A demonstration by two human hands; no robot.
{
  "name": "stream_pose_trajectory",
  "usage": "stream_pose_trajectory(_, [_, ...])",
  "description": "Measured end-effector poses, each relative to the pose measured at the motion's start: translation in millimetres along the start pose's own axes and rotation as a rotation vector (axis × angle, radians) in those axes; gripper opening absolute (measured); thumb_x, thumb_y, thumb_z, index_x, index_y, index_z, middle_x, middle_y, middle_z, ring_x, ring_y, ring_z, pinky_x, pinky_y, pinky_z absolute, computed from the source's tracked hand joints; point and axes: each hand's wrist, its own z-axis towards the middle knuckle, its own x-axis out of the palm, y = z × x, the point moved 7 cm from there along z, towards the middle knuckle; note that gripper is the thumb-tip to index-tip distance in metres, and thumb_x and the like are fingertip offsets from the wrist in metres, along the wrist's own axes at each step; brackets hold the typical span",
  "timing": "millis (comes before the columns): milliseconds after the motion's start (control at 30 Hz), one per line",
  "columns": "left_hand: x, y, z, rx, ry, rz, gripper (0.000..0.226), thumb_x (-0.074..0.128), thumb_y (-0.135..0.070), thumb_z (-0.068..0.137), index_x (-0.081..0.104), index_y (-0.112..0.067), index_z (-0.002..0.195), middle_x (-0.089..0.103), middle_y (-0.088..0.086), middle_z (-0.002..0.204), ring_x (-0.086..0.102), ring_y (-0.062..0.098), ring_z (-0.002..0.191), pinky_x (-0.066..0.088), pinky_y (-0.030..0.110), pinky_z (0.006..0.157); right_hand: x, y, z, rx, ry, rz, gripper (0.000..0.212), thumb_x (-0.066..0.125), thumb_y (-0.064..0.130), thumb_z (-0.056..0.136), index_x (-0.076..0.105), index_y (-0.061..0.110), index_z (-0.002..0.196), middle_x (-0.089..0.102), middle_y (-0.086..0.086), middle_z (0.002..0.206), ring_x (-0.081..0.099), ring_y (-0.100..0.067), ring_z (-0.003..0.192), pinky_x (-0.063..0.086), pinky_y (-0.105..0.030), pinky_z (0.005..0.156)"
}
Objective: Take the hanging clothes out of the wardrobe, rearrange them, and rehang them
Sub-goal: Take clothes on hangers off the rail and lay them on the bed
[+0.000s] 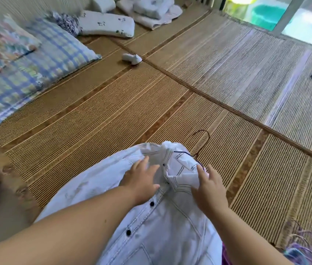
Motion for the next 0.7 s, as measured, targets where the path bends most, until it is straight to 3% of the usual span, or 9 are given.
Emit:
stream_pose_trajectory(100, [-10, -1, -27, -0.018, -0.002, -0.035, 0.066, 0.049, -0.049, 0.089, 0.021, -0.037, 0.147, -0.003, -0.002, 0.16, 0.003, 0.022, 0.145, 0.021, 0.045, 0.113, -12, 22, -20, -0.131, 0.007, -0.1, 0.071, 0.054, 0.036, 0.087, 0.018, 0.034, 0.148, 0.008, -0.007, 0.158, 0.006, -0.027, 0.145, 0.016, -0.045, 0.115])
stream_pose_trajectory(233, [-32, 8, -79, -0.042, -0.028, -0.081, 0.067, 0.048, -0.049, 0.086, 0.02, -0.04, 0.145, -0.004, -0.006, 0.159, 0.003, 0.019, 0.144, 0.022, 0.043, 0.113, -39, 69, -50, -0.281, -0.056, -0.097, 0.061, 0.056, 0.036, 0.088, 0.034, 0.031, 0.145, 0.022, -0.01, 0.156, 0.016, -0.03, 0.144, 0.02, -0.047, 0.114])
stream_pose_trajectory(333, [-62, 26, -128, -0.102, -0.07, -0.099, 0.069, 0.047, -0.047, 0.087, 0.014, -0.039, 0.147, -0.006, -0.005, 0.159, -0.001, 0.019, 0.145, 0.017, 0.042, 0.115, -59, 125, -78, -0.431, -0.019, -0.129, 0.066, 0.058, 0.039, 0.084, 0.033, 0.034, 0.145, 0.023, -0.008, 0.155, 0.019, -0.03, 0.143, 0.022, -0.046, 0.113])
stream_pose_trajectory(433, [-101, 47, -179, -0.144, -0.192, -0.108, 0.067, 0.045, -0.044, 0.089, 0.014, -0.038, 0.148, -0.004, -0.004, 0.16, 0.0, 0.018, 0.145, 0.013, 0.038, 0.116, -86, 199, -111, -0.663, -0.088, -0.119, 0.074, 0.087, 0.031, 0.055, 0.062, 0.024, 0.124, 0.055, -0.017, 0.133, 0.053, -0.039, 0.12, 0.048, -0.054, 0.088])
stream_pose_trajectory(500, [-133, 66, -221, -0.174, -0.31, -0.112, 0.067, 0.048, -0.041, 0.089, 0.016, -0.04, 0.148, -0.001, -0.005, 0.16, 0.002, 0.015, 0.145, 0.011, 0.035, 0.116, -107, 253, -142, -0.796, -0.14, -0.125, 0.076, 0.092, 0.031, 0.042, 0.069, 0.024, 0.114, 0.062, -0.015, 0.123, 0.062, -0.038, 0.109, 0.053, -0.051, 0.079])
stream_pose_trajectory(567, [-162, 84, -266, -0.211, -0.417, -0.104, 0.067, 0.048, -0.038, 0.088, 0.017, -0.041, 0.147, 0.004, -0.007, 0.159, 0.003, 0.012, 0.145, 0.012, 0.034, 0.117, -123, 302, -175, -0.916, -0.112, -0.078, 0.071, 0.085, 0.031, 0.057, 0.062, 0.029, 0.124, 0.054, -0.012, 0.136, 0.051, -0.036, 0.123, 0.046, -0.052, 0.091])
stream_pose_trajectory(633, [-191, 102, -319, -0.267, -0.532, -0.074, 0.066, 0.049, -0.033, 0.088, 0.019, -0.041, 0.147, 0.01, -0.006, 0.159, 0.007, 0.012, 0.144, 0.013, 0.034, 0.117, -137, 346, -215, -1.061, -0.101, -0.045, 0.067, 0.071, 0.031, 0.074, 0.047, 0.034, 0.137, 0.036, -0.007, 0.15, 0.031, -0.032, 0.138, 0.032, -0.053, 0.104])
stream_pose_trajectory(700, [-216, 117, -375, -0.337, -0.648, -0.043, 0.066, 0.051, -0.029, 0.087, 0.024, -0.039, 0.147, 0.017, -0.005, 0.158, 0.014, 0.013, 0.144, 0.016, 0.032, 0.117, -145, 382, -256, -1.2, -0.104, -0.056, 0.065, 0.059, 0.034, 0.082, 0.034, 0.038, 0.142, 0.023, -0.004, 0.155, 0.016, -0.027, 0.144, 0.021, -0.05, 0.11])
